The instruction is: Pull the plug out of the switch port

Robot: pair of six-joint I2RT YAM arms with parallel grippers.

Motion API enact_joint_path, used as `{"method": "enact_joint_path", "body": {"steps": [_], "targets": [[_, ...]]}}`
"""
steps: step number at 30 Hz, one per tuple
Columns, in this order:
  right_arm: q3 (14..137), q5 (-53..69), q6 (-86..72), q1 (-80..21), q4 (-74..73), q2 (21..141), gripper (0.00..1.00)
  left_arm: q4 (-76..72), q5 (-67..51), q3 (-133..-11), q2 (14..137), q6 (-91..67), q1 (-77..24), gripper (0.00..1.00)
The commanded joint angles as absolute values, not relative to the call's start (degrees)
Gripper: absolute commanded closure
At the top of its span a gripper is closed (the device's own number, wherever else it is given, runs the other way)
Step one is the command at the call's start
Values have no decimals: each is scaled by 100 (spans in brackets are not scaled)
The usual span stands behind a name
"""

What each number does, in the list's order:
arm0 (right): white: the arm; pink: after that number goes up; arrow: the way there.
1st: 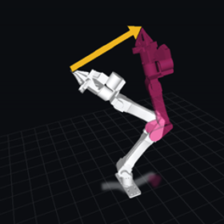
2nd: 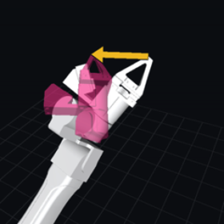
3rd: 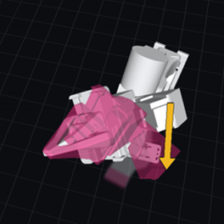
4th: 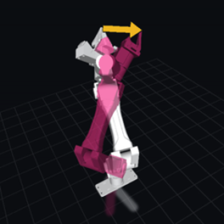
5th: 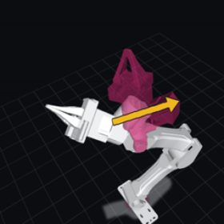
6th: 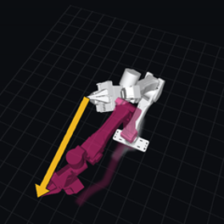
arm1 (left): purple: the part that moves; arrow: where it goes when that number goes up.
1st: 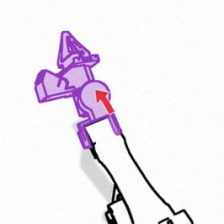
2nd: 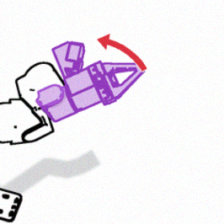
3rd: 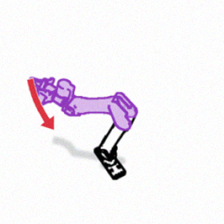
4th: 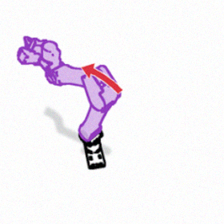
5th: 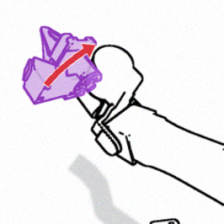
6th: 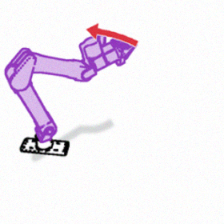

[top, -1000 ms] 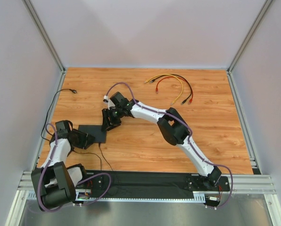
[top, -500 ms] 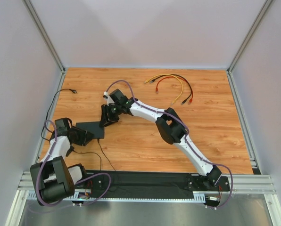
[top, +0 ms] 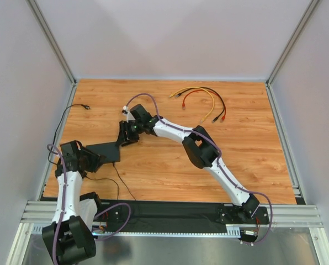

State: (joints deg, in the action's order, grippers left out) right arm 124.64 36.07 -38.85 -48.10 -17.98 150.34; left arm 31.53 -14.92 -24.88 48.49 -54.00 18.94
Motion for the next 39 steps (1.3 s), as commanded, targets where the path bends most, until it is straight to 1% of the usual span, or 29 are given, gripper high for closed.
{"method": "enact_joint_path", "body": {"steps": [1, 8, 13, 18, 22, 25, 29, 34, 39], "targets": [[12112, 3367, -3701, -4685, -1626, 14520, 52, 3375, -1695, -2803, 4536, -5063, 1881, 55], [11523, 3235, -3463, -4649, -1565, 14037, 50, 3199, -2197, -2883, 4088, -4694, 1881, 51], [11189, 3094, -3261, -4649, -1547, 13799, 49, 3015, -2627, -2900, 4034, -4509, 1881, 51], [10925, 2953, -3094, -4649, -1670, 13571, 47, 3120, -2681, -3058, 4262, -4167, 1890, 51], [10635, 2682, -2971, -4632, -1731, 13237, 43, 3400, -2654, -3496, 4578, -3806, 1881, 51], [10293, 2698, -2936, -4649, -1679, 12974, 41, 3533, -2698, -3805, 4851, -3490, 1890, 51], [9213, 2611, -3093, -4658, -1092, 12464, 38, 3709, -2479, -4052, 5132, -3156, 1890, 51], [7896, 2496, -3436, -4702, -415, 12059, 38, 3683, -2110, -4113, 5676, -3181, 1881, 51], [7120, 2435, -4269, -5027, 1079, 11971, 41, 3507, -2144, -4271, 6415, -3225, 1881, 52]]}}
